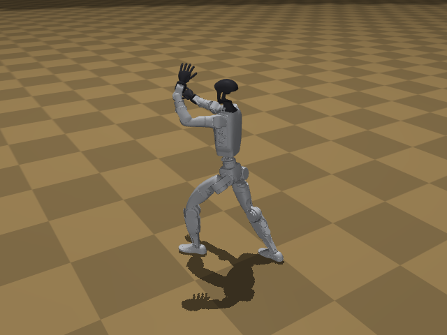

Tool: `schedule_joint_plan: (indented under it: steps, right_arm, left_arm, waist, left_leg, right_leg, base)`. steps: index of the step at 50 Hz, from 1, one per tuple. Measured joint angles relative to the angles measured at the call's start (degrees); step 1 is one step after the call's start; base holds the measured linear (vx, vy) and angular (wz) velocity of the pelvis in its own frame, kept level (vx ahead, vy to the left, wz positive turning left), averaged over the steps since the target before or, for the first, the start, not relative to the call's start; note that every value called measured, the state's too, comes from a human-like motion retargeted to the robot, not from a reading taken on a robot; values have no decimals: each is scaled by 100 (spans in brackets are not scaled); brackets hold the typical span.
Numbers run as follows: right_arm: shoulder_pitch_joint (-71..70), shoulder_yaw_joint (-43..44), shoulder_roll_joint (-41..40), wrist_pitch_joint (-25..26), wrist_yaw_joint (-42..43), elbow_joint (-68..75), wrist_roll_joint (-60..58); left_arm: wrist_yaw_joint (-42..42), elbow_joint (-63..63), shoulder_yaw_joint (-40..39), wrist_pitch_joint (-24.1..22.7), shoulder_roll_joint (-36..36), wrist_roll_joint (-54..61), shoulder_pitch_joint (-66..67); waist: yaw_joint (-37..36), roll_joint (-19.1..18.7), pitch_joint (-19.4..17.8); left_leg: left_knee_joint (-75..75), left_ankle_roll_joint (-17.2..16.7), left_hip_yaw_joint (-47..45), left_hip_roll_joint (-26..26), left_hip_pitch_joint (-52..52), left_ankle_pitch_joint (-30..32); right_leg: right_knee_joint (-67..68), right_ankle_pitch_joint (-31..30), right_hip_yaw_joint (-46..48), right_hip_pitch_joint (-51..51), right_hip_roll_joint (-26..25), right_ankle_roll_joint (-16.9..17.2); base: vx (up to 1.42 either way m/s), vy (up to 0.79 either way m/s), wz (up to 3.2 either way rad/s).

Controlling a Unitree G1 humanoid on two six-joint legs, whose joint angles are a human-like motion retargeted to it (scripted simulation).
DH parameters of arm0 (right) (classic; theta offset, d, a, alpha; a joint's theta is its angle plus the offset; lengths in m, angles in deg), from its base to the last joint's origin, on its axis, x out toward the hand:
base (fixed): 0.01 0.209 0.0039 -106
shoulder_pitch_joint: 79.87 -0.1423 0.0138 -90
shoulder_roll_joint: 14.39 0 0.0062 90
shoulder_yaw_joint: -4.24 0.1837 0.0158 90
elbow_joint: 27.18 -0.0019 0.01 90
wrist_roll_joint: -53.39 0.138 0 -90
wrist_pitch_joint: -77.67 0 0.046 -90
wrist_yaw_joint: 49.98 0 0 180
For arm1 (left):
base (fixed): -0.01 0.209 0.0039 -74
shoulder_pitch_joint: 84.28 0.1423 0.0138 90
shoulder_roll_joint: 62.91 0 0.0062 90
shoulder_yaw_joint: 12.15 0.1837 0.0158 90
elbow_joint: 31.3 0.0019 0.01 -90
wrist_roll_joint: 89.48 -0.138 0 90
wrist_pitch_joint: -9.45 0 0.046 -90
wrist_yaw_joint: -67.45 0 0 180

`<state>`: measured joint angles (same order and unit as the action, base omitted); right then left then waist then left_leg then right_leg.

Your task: Kungfu

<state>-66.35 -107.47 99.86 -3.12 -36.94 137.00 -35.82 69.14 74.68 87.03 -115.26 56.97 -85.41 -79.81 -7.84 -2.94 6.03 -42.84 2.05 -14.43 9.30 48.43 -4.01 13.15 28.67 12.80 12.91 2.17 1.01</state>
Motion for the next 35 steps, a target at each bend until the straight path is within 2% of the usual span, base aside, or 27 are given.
schedule_joint_plan:
  steps: [1,2,5,7,8,9,12,15,19,22,25,27,28,30,32,33,35]
  right_arm:
    - [-90,487,-248,431,-380,620,207]
    - [-179,832,-428,463,-670,1084,622]
    - [-295,695,-462,-1896,-615,968,2502]
    - [-170,831,-628,-2028,512,578,2237]
    - [-174,961,-749,-1925,1115,515,1904]
    - [-190,983,-820,-1932,1308,497,1702]
    - [-158,996,-917,-1855,990,428,1850]
    - [-16,1327,-1131,-1713,877,359,2780]
    - [202,1838,-1436,-2167,462,450,4967]
    - [381,2244,-1712,-2381,-643,514,7068]
    - [576,2645,-2029,-2094,-2203,380,9200]
    - [925,2969,-2421,-1642,-3207,2,10121]
    - [1152,2974,-2560,-1345,-3747,-284,10612]
    - [1744,2609,-2749,-678,-4767,-1076,11672]
    - [2526,2362,-2871,-400,-5093,-2023,11959]
    - [3083,2195,-2930,-357,-5116,-2664,12031]
    - [4558,1933,-2988,-362,-4937,-4163,12033]
  left_arm:
    - [-115,-38,-19,-7,-20,-65,3]
    - [-183,-72,2,-8,-13,-101,-11]
    - [20,-125,178,60,204,-85,-18]
    - [58,-132,42,137,295,-131,193]
    - [27,-144,-3,147,347,-101,267]
    - [11,-177,-10,147,369,-60,336]
    - [70,-383,-10,227,306,-36,605]
    - [121,-809,-109,395,104,-330,1140]
    - [-63,-1719,10,416,-444,-549,2296]
    - [-114,-2331,351,373,-998,-548,3232]
    - [-301,-2677,732,230,-1346,-942,3989]
    - [-940,-2607,753,307,-1561,-1390,4379]
    - [-1226,-2595,717,205,-1584,-1581,4528]
    - [-1279,-2435,497,43,-1503,-2243,4716]
    - [-1499,-2062,65,179,-1326,-3032,4651]
    - [-1772,-1706,-229,206,-1189,-3566,4488]
    - [-2869,-215,-692,206,-994,-4720,3828]
  waist:
    - [-65,58,-63]
    - [-110,120,-121]
    - [-62,225,-237]
    - [-62,147,-313]
    - [-63,129,-368]
    - [-74,139,-395]
    - [-122,229,-377]
    - [-31,291,-316]
    - [59,394,-255]
    - [61,426,-248]
    - [231,230,-331]
    - [500,25,-404]
    - [655,-65,-420]
    - [1088,-182,-478]
    - [1516,-257,-608]
    - [1768,-278,-723]
    - [2307,-262,-962]
  left_leg:
    - [23,-2,70,-123,20,28]
    - [60,-20,133,-222,25,41]
    - [302,-259,253,-281,-116,-22]
    - [431,-538,265,-206,-248,-140]
    - [463,-658,255,-155,-292,-230]
    - [476,-752,242,-111,-326,-320]
    - [470,-841,183,-20,-381,-477]
    - [519,-657,127,-79,-454,-387]
    - [799,-395,191,-414,-734,-144]
    - [1119,-241,320,-636,-1085,-131]
    - [1550,-106,575,-781,-1586,-92]
    - [1801,-65,763,-763,-2002,-113]
    - [1895,4,811,-733,-2189,-140]
    - [2167,119,928,-717,-2618,-144]
    - [2394,239,1026,-792,-2994,-145]
    - [2526,308,1088,-861,-3233,-142]
    - [2824,442,1232,-1068,-3762,-96]
  right_leg:
    - [-32,-59,46,32,30,101]
    - [-60,-133,106,59,55,192]
    - [-88,-450,254,82,36,309]
    - [-65,-609,188,53,16,267]
    - [-75,-679,181,41,28,234]
    - [-97,-748,204,37,47,215]
    - [-193,-984,245,27,112,266]
    - [-276,-1374,140,36,131,518]
    - [-321,-2371,208,151,266,962]
    - [-156,-3397,266,182,366,1354]
    - [483,-4242,294,46,268,1362]
    - [1213,-3778,39,-317,-29,1096]
    - [1561,-3250,-187,-600,-226,1015]
    - [1955,-2291,-704,-1318,-724,952]
    - [1918,-2123,-778,-1945,-815,732]
    - [1791,-2146,-656,-2291,-745,491]
    - [1309,-2571,-385,-2939,-509,134]
  base:
    - [5,-8,73]
    - [8,-14,63]
    - [11,-12,15]
    - [7,7,-50]
    - [2,5,-64]
    - [3,0,-65]
    - [11,-4,-49]
    - [22,2,0]
    - [28,5,24]
    - [34,2,18]
    - [28,2,46]
    - [35,2,50]
    - [34,-2,36]
    - [31,-1,35]
    - [24,4,41]
    - [24,10,55]
    - [33,15,79]
